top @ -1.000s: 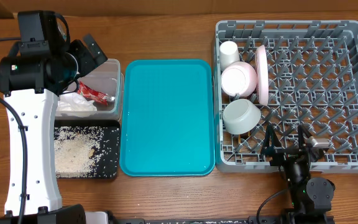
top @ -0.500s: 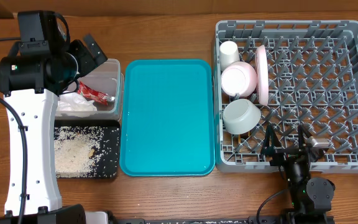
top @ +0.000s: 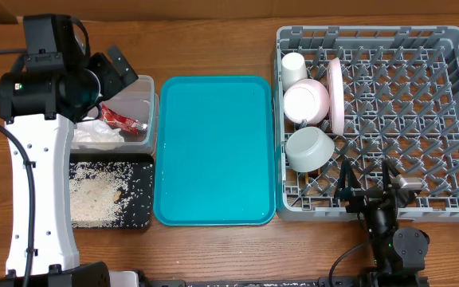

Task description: Sort waste into correct bins and load items into the dishwasher

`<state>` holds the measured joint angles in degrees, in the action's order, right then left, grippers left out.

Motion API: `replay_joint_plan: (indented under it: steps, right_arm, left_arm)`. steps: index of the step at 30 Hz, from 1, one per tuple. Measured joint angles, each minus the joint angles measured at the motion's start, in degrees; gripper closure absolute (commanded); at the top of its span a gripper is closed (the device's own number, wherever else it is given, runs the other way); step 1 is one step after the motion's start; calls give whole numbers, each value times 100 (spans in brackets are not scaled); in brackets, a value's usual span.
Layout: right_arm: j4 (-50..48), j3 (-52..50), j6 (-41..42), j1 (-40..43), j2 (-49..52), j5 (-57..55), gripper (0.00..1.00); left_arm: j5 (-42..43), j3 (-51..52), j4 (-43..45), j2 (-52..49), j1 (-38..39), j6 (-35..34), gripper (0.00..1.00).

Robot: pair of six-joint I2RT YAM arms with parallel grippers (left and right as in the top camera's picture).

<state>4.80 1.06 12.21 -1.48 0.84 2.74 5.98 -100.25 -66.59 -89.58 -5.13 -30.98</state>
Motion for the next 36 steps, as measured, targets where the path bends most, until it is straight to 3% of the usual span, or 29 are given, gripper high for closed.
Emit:
replay_joint_plan:
  steps: [7, 12, 21, 36]
  right_arm:
    - [0, 0, -2, 0, 0, 0, 0]
    - [0, 0, -4, -2, 0, -2, 0]
    - [0, 0, -2, -2, 0, -2, 0]
    - [0, 0, -4, -2, 0, -2, 0]
  left_arm:
    - [540, 4, -50, 20, 26, -2, 0]
    - [590, 439, 367, 597, 262, 0, 0]
    - [382, 3182, 3045, 3032, 579, 96, 0]
    - [188, 7956, 7713, 5357, 579, 114, 0]
